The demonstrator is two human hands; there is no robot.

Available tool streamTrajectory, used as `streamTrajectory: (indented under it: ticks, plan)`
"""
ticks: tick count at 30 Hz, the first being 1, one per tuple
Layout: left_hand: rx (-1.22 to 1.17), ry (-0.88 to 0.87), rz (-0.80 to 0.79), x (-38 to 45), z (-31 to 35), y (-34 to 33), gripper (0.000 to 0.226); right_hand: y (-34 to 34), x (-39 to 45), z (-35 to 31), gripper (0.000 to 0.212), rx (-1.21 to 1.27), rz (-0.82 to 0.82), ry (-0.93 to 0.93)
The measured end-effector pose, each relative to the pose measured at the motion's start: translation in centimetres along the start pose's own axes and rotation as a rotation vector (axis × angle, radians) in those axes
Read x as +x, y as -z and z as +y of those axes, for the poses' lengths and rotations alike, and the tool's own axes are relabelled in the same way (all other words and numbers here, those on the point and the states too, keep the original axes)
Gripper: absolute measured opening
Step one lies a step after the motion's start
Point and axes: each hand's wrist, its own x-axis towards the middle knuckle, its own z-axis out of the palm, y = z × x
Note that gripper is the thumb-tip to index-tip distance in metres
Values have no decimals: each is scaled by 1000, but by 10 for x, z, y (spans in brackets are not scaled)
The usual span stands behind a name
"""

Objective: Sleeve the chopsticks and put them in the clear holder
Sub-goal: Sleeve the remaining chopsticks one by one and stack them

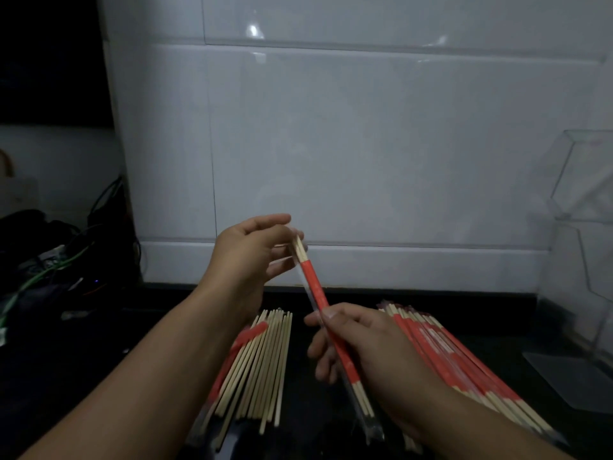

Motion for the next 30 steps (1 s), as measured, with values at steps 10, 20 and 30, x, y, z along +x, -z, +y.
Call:
streamTrajectory:
  ticks: [10, 20, 30]
  plan:
    - [239, -179, 153, 6, -10, 4, 27, 2, -4, 5, 22, -93, -5, -15]
    - [83, 51, 79, 3, -9, 5, 30, 7, -3, 2, 18, -188, 59, 40]
    - [86, 58, 76, 9, -10, 10, 34, 5, -3, 2, 17, -251, 45, 30]
